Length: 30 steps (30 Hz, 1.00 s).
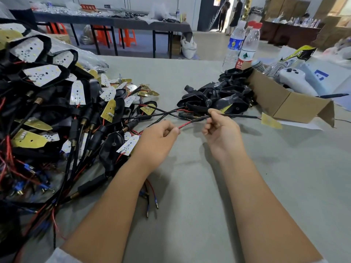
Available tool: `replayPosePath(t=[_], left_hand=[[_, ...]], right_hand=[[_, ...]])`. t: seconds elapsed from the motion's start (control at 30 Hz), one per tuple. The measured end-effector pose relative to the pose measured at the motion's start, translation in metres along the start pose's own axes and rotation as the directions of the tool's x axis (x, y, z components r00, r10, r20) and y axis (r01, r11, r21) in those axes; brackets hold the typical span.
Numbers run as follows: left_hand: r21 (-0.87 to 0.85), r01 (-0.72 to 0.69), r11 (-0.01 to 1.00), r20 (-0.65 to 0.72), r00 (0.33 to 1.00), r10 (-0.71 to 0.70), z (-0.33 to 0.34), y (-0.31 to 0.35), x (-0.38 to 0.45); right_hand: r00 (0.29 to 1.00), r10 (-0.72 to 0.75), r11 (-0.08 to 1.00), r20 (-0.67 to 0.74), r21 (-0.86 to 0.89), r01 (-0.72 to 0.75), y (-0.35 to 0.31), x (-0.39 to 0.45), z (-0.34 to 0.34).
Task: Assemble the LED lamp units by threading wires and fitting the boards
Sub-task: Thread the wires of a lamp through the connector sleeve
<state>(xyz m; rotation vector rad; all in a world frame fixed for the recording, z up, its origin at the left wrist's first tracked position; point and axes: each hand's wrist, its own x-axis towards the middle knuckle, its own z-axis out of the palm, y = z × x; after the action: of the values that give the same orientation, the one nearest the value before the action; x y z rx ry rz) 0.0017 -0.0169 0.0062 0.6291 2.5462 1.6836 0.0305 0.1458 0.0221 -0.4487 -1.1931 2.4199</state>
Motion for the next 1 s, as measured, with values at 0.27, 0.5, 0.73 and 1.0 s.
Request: replayPosePath(t=[0.27, 0.5, 0.73, 1.0], left_hand=[[-0.08, -0.12, 0.99, -0.001, 0.993, 0.12, 0.004, 0.004, -0.003], [-0.659, -0.009, 0.752, -0.211, 0.962, -0.173, -0.009, 0.021, 0.005], [-0.392, -0.074, 0.917, -0.114, 0.993, 0.031, 0.005, 0.009, 0.001], [0.301, -0.072, 0.951, 0.104, 0.994, 0.042, 0.019, -0.009, 0.002]], right_hand=[[0.973, 0.081, 0.96, 0.217, -0.279, -0.018, 0.0, -0.007, 0.004], [0.998, -0.048, 0.969, 0.03, -0.242, 0.054, 0.005, -0.004, 0.006], [0.958, -0.189, 0.976, -0.216, -0.153, 0.158, -0.002, 0.002, 0.001], [0.849, -0.397, 0.867, -0.348, -0.446, 0.223, -0.019, 0.021, -0.013]])
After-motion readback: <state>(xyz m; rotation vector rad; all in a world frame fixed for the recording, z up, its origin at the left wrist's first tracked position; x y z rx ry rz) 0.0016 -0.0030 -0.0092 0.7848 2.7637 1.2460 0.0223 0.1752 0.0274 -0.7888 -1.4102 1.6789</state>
